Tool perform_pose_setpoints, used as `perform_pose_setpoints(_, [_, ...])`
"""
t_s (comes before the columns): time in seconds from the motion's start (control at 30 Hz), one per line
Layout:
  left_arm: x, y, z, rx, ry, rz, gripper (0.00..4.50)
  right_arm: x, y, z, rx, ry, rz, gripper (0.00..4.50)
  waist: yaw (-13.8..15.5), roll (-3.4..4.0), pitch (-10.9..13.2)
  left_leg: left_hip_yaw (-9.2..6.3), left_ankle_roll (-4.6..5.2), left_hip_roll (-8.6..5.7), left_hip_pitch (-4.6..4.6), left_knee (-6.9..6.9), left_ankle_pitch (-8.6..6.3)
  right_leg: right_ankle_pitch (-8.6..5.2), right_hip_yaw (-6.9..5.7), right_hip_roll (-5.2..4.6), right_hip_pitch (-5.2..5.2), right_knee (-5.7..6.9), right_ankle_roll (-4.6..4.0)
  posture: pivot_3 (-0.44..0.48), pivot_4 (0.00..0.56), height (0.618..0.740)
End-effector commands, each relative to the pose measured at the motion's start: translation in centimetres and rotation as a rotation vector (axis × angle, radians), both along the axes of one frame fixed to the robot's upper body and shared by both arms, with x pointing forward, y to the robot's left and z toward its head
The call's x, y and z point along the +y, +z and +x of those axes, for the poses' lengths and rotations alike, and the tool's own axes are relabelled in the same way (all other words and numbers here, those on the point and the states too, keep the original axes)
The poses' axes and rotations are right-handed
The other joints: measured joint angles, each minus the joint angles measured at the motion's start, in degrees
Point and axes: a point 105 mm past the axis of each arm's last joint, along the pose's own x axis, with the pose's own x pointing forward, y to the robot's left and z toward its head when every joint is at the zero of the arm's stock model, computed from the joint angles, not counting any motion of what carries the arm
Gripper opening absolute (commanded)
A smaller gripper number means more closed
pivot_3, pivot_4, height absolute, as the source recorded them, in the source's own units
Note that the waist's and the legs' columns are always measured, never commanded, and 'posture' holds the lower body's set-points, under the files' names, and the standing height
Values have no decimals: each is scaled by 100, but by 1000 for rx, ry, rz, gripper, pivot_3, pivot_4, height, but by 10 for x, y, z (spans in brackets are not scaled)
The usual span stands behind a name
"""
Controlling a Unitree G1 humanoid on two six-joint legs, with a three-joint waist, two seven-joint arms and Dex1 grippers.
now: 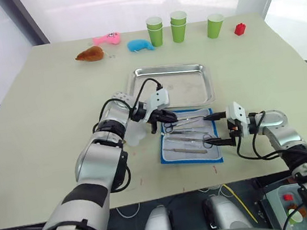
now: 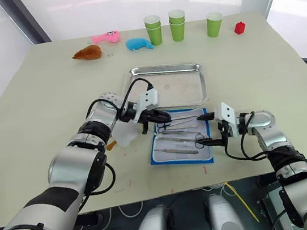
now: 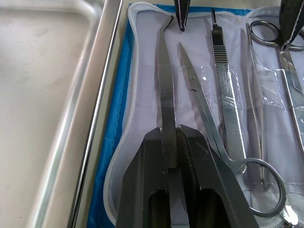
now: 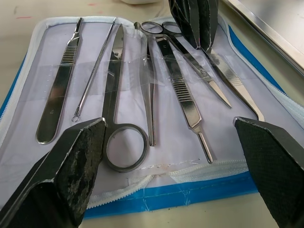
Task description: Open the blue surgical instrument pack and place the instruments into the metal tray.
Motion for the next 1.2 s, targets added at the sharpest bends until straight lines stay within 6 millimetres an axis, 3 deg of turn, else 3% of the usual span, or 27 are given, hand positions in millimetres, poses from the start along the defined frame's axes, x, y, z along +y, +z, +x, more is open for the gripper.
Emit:
perform_pose_setpoints(0.03, [9,-9,-3,35,0,58,62,-6,-45,-19,153,-5,-127,4500,-1,0,0,0,0,0,0,0,0,0,0,0,0,0,0,0,150,740])
perform_pose_setpoints(0.47, [-1,15,2,9,-51,104,62,-3,-49,-19,171,4,-149,4500,-11,0,0,0,0,0,0,-2,0,-1,2,4,-1,0,1,0,150,740])
perform_pose_setpoints(0.77, [2,30,9,2,-14,133,62,-1,-51,-20,180,9,-159,4500,-68,0,0,-2,1,2,-1,-2,-1,-2,2,7,-2,0,2,0,150,740])
perform_pose_setpoints(1.2, [15,36,8,31,-13,164,62,0,-53,-21,186,9,-163,4500,-133,0,1,-5,1,6,0,-5,-1,-2,1,9,-2,0,1,0,150,740])
